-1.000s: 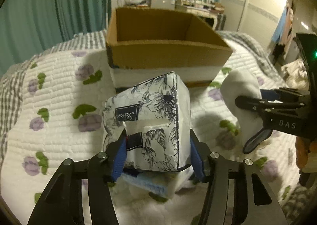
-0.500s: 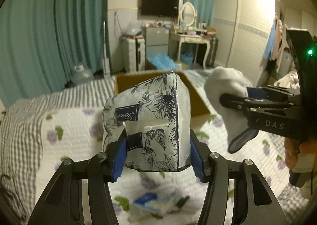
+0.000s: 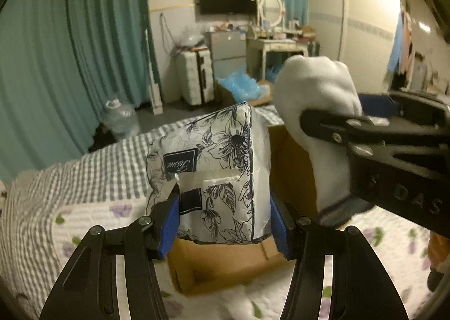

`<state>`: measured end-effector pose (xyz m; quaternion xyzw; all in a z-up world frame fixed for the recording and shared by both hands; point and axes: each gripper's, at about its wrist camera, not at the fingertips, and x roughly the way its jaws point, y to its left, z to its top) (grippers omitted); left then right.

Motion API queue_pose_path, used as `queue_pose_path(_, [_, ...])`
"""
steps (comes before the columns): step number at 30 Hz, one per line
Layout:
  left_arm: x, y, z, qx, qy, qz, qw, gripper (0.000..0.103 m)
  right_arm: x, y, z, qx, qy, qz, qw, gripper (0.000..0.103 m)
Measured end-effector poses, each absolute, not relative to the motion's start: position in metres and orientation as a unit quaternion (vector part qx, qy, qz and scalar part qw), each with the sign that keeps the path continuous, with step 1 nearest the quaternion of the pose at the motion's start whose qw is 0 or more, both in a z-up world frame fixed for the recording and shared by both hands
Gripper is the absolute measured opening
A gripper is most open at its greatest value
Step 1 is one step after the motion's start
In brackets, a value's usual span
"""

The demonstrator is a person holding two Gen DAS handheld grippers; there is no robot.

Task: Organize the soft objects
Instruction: 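Carry the tissue pack and sock into the cardboard box and release both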

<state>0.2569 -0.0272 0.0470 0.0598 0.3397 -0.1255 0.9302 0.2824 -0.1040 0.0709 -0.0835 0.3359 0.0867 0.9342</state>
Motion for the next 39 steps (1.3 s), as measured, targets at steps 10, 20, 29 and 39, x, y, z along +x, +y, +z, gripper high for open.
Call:
queue_pose_path(10, [0.285,-0.034,0.001,0.095,0.339,-0.152,0.924,0.090,0.338,-0.123,0.012,-0.046,0.361,0.083,0.928,0.054])
queue_pose_path(20, [0.269,-0.017,0.023,0.065,0.311,-0.110,0.942,0.091,0.313,-0.169,0.052,-0.009,0.345,0.055,0.937,0.087])
queue_pose_path(29, [0.193,0.005,0.101,0.022,0.264,-0.083,0.961,0.095,0.198,-0.191,0.121,-0.056,0.296,0.041,0.953,0.093])
queue_pose_path(39, [0.110,0.004,0.107,-0.011,0.258,-0.098,0.961,0.095,0.104,-0.202,0.063,-0.105,0.347,0.076,0.929,0.093])
